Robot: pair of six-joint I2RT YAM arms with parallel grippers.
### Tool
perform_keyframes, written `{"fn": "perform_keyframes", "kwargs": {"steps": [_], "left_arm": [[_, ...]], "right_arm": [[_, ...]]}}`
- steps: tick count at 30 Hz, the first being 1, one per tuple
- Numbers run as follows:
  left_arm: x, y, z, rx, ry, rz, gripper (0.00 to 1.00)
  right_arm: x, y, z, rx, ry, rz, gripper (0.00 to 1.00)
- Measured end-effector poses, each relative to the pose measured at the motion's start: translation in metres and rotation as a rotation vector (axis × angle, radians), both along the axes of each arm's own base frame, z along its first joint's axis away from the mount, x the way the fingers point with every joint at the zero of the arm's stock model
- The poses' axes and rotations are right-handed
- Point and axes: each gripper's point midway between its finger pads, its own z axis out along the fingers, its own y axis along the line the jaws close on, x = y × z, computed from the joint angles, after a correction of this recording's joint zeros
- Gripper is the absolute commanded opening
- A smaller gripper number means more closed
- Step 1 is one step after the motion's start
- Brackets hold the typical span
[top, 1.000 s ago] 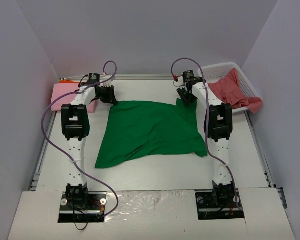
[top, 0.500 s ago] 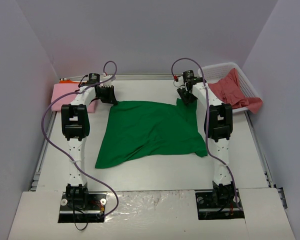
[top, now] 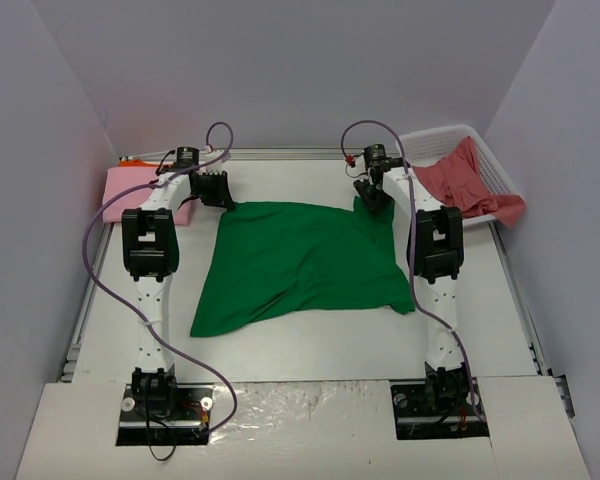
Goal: Fold and stack the t-shirts
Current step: Flatten out the tshirt
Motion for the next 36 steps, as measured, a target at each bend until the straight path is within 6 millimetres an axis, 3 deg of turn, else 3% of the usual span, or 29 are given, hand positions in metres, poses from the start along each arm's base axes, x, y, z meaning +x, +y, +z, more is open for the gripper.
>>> {"fn": "perform_keyframes", "kwargs": {"steps": [5, 14, 19, 27, 36], "left_arm": [[0.000, 0.000, 0.000, -0.003, -0.002, -0.001, 0.02], [0.000, -0.001, 0.000, -0.010, -0.007, -0.003, 0.02], [0.000, -0.002, -0.001, -0.014, -0.008, -0.004, 0.02], [0.000, -0.002, -0.001, -0.015, -0.008, -0.004, 0.02], [0.001, -0.002, 0.000, -0.017, -0.009, -0.006, 0.03]], "right_arm": [[0.001, -0.006, 0.000, -0.004, -0.001, -0.009, 0.30], [0.004, -0.037, -0.001, -0.007, -0.003, -0.059, 0.29], [0.004, -0.040, -0.001, -0.010, -0.006, -0.058, 0.29], [0.001, -0.041, -0.003, -0.013, 0.001, -0.054, 0.08], [-0.001, -0.050, -0.003, -0.014, 0.005, -0.069, 0.00]]}}
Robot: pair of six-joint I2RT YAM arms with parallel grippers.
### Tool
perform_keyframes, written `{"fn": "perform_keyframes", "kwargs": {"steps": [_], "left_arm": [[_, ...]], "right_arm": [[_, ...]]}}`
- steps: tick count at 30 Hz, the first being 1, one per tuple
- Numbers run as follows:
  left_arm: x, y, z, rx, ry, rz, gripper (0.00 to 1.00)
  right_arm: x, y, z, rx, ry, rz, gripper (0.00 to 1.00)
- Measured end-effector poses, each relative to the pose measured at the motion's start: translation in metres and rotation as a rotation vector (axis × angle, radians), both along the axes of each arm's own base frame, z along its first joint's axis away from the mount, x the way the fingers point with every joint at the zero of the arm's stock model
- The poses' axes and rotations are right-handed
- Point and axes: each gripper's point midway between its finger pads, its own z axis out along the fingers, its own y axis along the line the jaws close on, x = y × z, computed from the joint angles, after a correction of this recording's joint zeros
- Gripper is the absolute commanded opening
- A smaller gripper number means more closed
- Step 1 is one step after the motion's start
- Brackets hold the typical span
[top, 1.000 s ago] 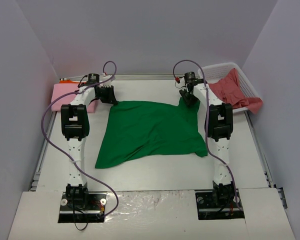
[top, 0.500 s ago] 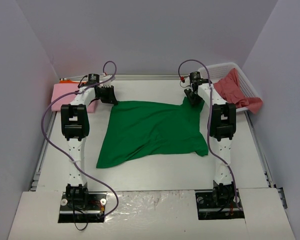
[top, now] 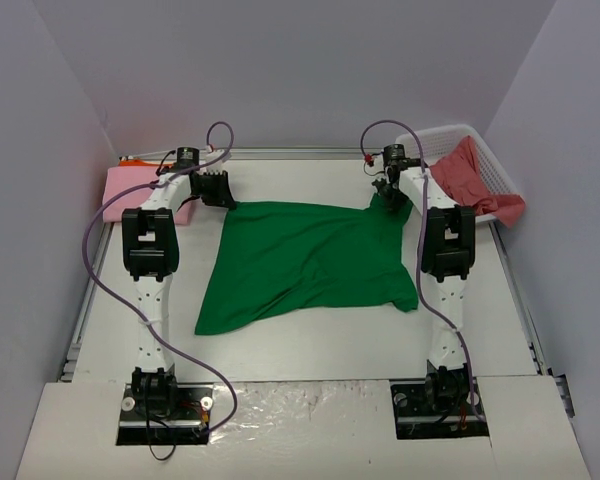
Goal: Fold and stack the t-shirts
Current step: Flatten out the tshirt
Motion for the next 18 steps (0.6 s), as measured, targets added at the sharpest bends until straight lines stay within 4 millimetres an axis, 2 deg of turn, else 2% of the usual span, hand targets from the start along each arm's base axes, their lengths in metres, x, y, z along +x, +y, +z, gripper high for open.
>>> {"fn": "perform_keyframes", "kwargs": {"steps": [11, 15, 16, 18], "left_arm": [[0.000, -0.001, 0.001, -0.005, 0.001, 0.000, 0.02], [-0.004, -0.001, 0.001, -0.011, 0.018, 0.012, 0.02], [-0.005, -0.001, 0.002, -0.010, 0.022, 0.014, 0.02], [-0.010, 0.000, 0.001, -0.007, 0.033, 0.016, 0.02]], "right_arm": [[-0.005, -0.005, 0.005, 0.008, 0.013, -0.009, 0.00], [-0.008, 0.000, 0.024, 0.036, 0.001, 0.000, 0.03], [-0.008, 0.001, 0.031, 0.045, -0.008, 0.004, 0.00], [-0.008, 0.004, 0.045, 0.061, -0.028, 0.009, 0.00]]}}
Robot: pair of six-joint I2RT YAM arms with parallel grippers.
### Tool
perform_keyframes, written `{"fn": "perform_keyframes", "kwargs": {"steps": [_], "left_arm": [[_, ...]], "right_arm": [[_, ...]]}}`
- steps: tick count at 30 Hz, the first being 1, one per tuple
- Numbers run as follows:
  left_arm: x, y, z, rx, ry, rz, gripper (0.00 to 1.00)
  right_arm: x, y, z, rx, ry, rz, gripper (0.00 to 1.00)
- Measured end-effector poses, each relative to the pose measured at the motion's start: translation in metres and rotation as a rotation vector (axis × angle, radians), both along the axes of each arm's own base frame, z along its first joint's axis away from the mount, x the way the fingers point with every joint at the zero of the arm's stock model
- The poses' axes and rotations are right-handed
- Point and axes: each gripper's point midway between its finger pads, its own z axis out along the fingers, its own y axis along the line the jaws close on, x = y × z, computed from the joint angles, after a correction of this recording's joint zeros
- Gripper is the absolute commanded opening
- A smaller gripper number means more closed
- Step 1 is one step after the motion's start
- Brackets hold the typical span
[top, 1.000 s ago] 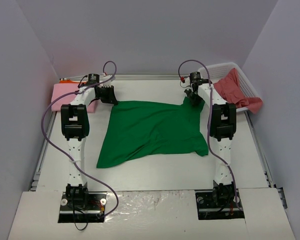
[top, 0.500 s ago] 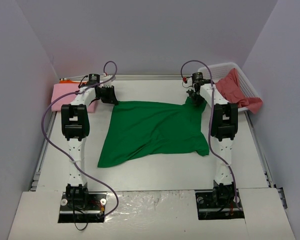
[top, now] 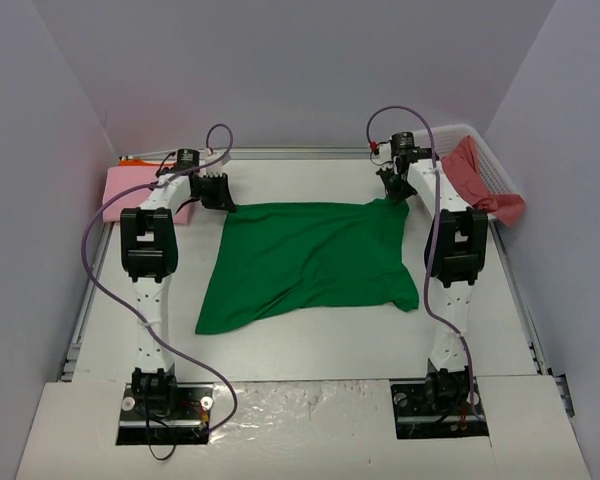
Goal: Fold and stack the t-shirts
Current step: Flatten out the tshirt
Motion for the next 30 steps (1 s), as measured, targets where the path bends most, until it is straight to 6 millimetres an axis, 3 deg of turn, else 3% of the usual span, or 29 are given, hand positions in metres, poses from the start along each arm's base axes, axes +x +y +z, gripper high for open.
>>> {"fn": "perform_keyframes", "kwargs": {"steps": [6, 14, 18, 20, 21, 24, 30], "left_arm": [[-0.013, 0.002, 0.001, 0.009, 0.024, 0.005, 0.02], [-0.017, 0.005, 0.015, 0.013, 0.007, 0.013, 0.02], [-0.018, 0.009, 0.019, 0.013, 0.000, 0.019, 0.02], [-0.017, 0.009, 0.020, 0.013, -0.003, 0.020, 0.02], [-0.017, 0.009, 0.020, 0.013, -0.002, 0.021, 0.02], [-0.017, 0.009, 0.020, 0.013, -0.002, 0.021, 0.03], [-0.017, 0.009, 0.020, 0.013, -0.002, 0.021, 0.02]], "right_arm": [[-0.002, 0.003, 0.019, 0.020, -0.025, 0.009, 0.00], [-0.009, 0.007, 0.014, 0.040, 0.006, 0.013, 0.12], [-0.010, 0.007, 0.013, 0.044, 0.011, 0.013, 0.00], [-0.010, 0.008, 0.013, 0.048, 0.012, 0.012, 0.00], [-0.011, 0.008, 0.013, 0.050, 0.012, 0.012, 0.09], [-0.011, 0.008, 0.011, 0.053, 0.016, 0.009, 0.20], [-0.007, 0.011, -0.012, 0.052, 0.053, 0.006, 0.27]]}}
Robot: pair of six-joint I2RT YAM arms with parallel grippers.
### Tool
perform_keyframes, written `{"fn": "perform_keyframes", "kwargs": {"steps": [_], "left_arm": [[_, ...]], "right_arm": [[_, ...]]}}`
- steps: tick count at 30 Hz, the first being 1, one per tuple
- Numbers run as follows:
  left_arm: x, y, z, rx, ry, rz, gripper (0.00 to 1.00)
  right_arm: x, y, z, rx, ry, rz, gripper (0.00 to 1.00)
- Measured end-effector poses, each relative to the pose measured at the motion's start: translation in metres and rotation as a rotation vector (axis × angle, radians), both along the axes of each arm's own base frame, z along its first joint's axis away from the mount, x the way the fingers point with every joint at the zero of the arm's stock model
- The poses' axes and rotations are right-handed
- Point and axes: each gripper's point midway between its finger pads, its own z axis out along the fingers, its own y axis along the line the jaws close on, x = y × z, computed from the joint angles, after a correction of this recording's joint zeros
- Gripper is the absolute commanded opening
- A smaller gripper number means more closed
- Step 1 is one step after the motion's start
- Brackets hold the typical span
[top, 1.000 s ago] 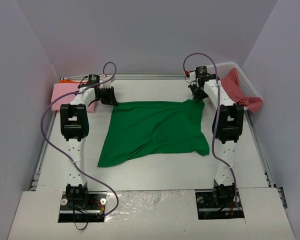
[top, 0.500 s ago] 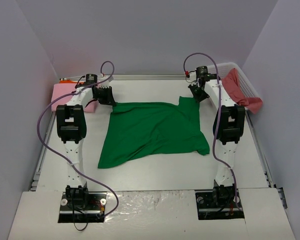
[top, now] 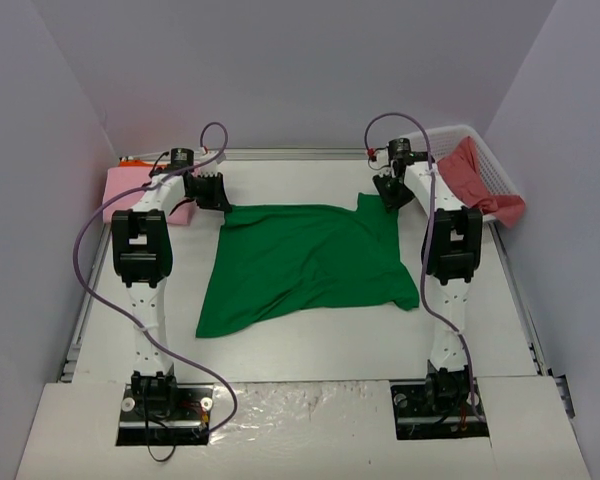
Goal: Fold and stack the t-shirts
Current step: Flatten out the tshirt
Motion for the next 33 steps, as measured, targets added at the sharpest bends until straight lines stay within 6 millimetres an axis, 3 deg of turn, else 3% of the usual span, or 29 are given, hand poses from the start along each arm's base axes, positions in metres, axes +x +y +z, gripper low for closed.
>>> {"fn": "perform_keyframes", "kwargs": {"steps": [6, 17, 27, 33], "left_arm": [[-0.003, 0.000, -0.005, 0.001, 0.013, 0.001, 0.02], [-0.004, 0.001, -0.006, 0.005, 0.017, 0.003, 0.02], [-0.007, 0.001, -0.011, 0.005, 0.028, 0.003, 0.02], [-0.007, 0.001, -0.011, 0.005, 0.026, 0.003, 0.02]], "right_arm": [[0.005, 0.009, -0.030, -0.007, 0.047, 0.015, 0.27], [0.007, 0.026, -0.028, -0.013, 0.038, 0.047, 0.27], [0.008, 0.023, -0.028, -0.034, 0.035, 0.040, 0.27], [0.008, 0.021, -0.028, -0.042, 0.034, 0.037, 0.21]]}}
